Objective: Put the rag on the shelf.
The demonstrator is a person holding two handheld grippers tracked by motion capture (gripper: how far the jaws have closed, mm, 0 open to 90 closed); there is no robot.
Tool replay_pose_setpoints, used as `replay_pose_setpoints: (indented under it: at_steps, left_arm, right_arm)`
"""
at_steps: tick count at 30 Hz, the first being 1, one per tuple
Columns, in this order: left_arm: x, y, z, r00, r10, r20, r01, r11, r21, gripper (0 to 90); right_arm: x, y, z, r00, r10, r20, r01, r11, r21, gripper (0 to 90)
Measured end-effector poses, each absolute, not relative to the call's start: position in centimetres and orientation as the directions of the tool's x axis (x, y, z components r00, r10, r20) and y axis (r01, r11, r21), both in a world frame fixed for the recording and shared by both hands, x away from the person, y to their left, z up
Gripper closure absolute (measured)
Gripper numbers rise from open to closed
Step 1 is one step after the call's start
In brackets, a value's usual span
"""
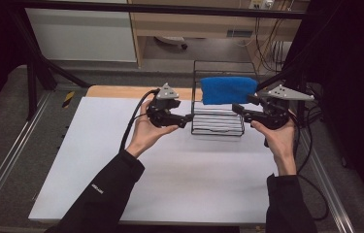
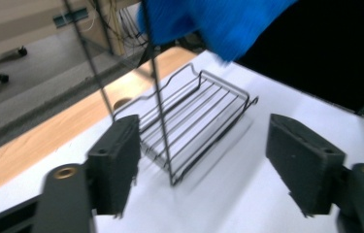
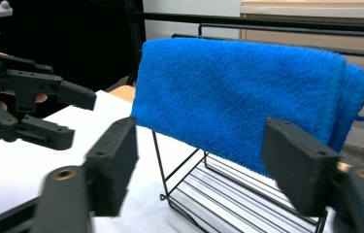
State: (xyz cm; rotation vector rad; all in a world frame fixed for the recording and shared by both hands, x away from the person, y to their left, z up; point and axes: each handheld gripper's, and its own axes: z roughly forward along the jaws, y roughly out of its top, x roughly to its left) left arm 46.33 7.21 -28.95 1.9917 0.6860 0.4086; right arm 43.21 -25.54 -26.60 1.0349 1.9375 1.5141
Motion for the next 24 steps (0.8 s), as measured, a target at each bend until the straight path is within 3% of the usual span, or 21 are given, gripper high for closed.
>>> replay_pose_setpoints:
  at_steps: [9, 24]
  left_arm:
    - [44.7, 12.3, -30.6, 0.737, 0.676, 0.009, 0.338, -0.38, 0.861, 11.5]
    - [41.3, 19.3, -34.6, 0.659, 0.751, 0.024, 0.392, -0.371, 0.842, 7.1]
  right_arm:
    - [42.3, -24.7, -27.7, -0.609, 0.788, 0.09, 0.302, 0.125, 0.945, 11.8]
    - [40.5, -23.6, -30.8, -0.624, 0.772, 0.117, 0.359, 0.151, 0.921, 1.3]
